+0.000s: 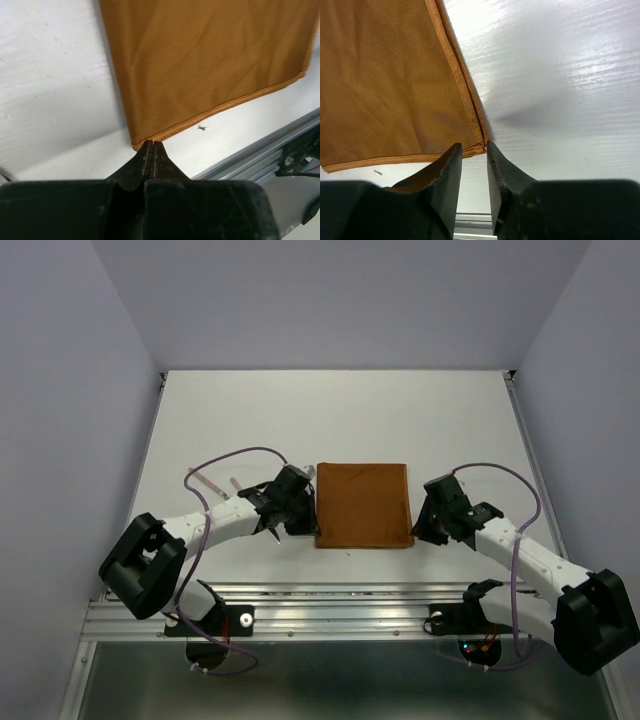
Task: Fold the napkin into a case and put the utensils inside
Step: Smooth out the square-folded napkin at the center of the board, then pick up the top corner of the square-folded napkin from the center of the board.
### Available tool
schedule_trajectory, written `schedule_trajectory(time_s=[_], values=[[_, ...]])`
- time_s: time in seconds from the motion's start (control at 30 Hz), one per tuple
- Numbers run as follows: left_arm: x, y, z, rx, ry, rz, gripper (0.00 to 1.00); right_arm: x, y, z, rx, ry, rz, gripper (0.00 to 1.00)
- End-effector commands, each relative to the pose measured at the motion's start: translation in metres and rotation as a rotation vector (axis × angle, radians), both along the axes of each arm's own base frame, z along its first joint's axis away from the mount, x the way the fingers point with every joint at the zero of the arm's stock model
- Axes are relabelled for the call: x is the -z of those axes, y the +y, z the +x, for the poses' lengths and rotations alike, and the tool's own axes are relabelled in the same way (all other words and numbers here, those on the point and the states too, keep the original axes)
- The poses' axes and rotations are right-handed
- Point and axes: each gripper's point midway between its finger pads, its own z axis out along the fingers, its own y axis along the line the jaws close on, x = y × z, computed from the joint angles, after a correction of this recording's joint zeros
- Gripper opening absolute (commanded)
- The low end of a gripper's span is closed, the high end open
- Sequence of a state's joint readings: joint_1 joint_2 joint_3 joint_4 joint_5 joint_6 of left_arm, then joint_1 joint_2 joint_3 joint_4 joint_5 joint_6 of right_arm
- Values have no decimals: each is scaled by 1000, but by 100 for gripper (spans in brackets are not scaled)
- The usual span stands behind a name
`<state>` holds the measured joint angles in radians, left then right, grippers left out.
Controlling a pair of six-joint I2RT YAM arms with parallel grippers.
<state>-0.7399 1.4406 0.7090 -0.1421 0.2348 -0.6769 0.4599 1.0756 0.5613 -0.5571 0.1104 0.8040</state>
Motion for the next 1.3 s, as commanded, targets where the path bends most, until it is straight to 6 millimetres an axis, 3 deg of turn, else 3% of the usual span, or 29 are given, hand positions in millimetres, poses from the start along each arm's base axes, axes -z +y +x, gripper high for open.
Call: schedule_trajectory(time_s=[0.0,0.2,0.23,0.57,0.87,1.03,1.17,1.27], values=[[-49,-2,21,-13,-135,-9,0,1,0,-6,47,17,20,34],[-61,4,35,-64,-175,37,1,7,23,-11,45,31,167,39],[-63,5,37,-73,-183,38,4,9,27,-13,39,36,191,39],[-61,7,39,-85,-187,52,5,22,20,-18,83,51,178,32],[-57,4,37,-75,-176,42,3,21,14,-9,112,23,144,31],[-53,4,36,-69,-169,43,2,17,14,-7,116,9,147,26],[-51,1,35,-60,-165,36,2,13,15,-5,117,3,146,18],[-49,0,35,-56,-159,29,1,11,15,-2,112,-3,144,4]])
